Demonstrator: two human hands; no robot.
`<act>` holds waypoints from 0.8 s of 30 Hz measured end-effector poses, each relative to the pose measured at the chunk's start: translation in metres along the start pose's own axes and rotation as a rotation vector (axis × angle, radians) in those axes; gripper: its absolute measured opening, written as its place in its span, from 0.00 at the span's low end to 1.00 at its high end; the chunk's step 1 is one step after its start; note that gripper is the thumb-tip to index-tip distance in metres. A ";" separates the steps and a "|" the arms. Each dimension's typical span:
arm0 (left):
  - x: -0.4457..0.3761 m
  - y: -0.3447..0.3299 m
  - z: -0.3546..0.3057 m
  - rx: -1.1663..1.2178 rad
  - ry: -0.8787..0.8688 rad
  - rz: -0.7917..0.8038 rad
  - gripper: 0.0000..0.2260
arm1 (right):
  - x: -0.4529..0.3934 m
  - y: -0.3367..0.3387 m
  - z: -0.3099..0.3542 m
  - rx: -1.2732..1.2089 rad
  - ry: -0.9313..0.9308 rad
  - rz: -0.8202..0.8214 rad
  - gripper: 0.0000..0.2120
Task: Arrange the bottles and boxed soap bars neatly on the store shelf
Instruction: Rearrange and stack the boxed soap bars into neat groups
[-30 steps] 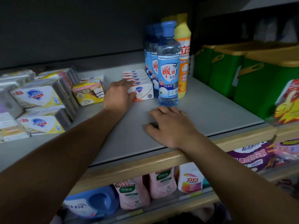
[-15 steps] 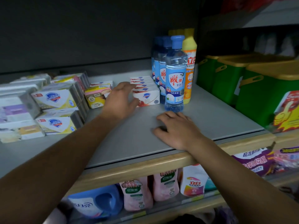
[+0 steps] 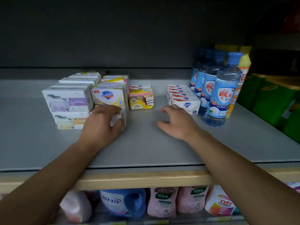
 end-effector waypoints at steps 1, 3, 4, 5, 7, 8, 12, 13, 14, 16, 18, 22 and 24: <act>0.002 -0.003 0.003 0.019 0.013 -0.015 0.18 | -0.012 -0.003 0.007 -0.012 0.023 -0.016 0.26; 0.002 -0.007 0.006 0.037 0.006 -0.041 0.16 | -0.037 -0.008 0.018 0.001 0.053 -0.057 0.28; 0.001 -0.008 0.006 0.035 -0.015 -0.039 0.16 | -0.050 -0.011 0.024 0.027 0.065 -0.088 0.28; 0.001 -0.009 0.007 0.032 -0.037 -0.033 0.15 | -0.062 -0.013 0.028 0.063 0.075 -0.126 0.28; 0.000 -0.010 0.009 0.027 -0.068 -0.038 0.15 | -0.085 -0.016 0.034 0.126 0.074 -0.200 0.29; -0.001 -0.011 0.010 0.026 -0.071 -0.046 0.15 | -0.095 -0.018 0.035 0.150 0.063 -0.223 0.30; -0.003 -0.013 0.013 0.045 -0.045 -0.067 0.17 | -0.123 -0.028 0.033 0.241 0.033 -0.228 0.26; -0.004 -0.014 0.015 0.058 -0.040 -0.075 0.17 | -0.124 -0.030 0.033 0.240 0.042 -0.251 0.24; -0.004 -0.015 0.016 0.071 -0.037 -0.082 0.17 | -0.123 -0.030 0.034 0.231 0.050 -0.278 0.23; -0.005 -0.016 0.018 0.081 -0.033 -0.093 0.15 | -0.114 -0.029 0.035 0.200 0.063 -0.313 0.21; -0.006 -0.016 0.018 0.084 -0.034 -0.105 0.14 | -0.100 -0.025 0.034 0.128 0.063 -0.319 0.20; -0.002 -0.006 0.013 0.153 -0.018 -0.233 0.16 | -0.060 0.000 0.033 -0.122 0.124 -0.391 0.20; 0.001 0.001 0.004 0.182 -0.071 -0.299 0.18 | -0.033 0.014 0.038 -0.189 0.194 -0.454 0.20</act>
Point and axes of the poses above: each hand's wrist, its own x-axis away from the middle knuckle, its own y-axis out of the back of the hand, z = x × y, the point moved 3 cm from there along -x, towards the middle knuckle, and after that the axes turned 3 degrees about y, right-handed, at the moved point
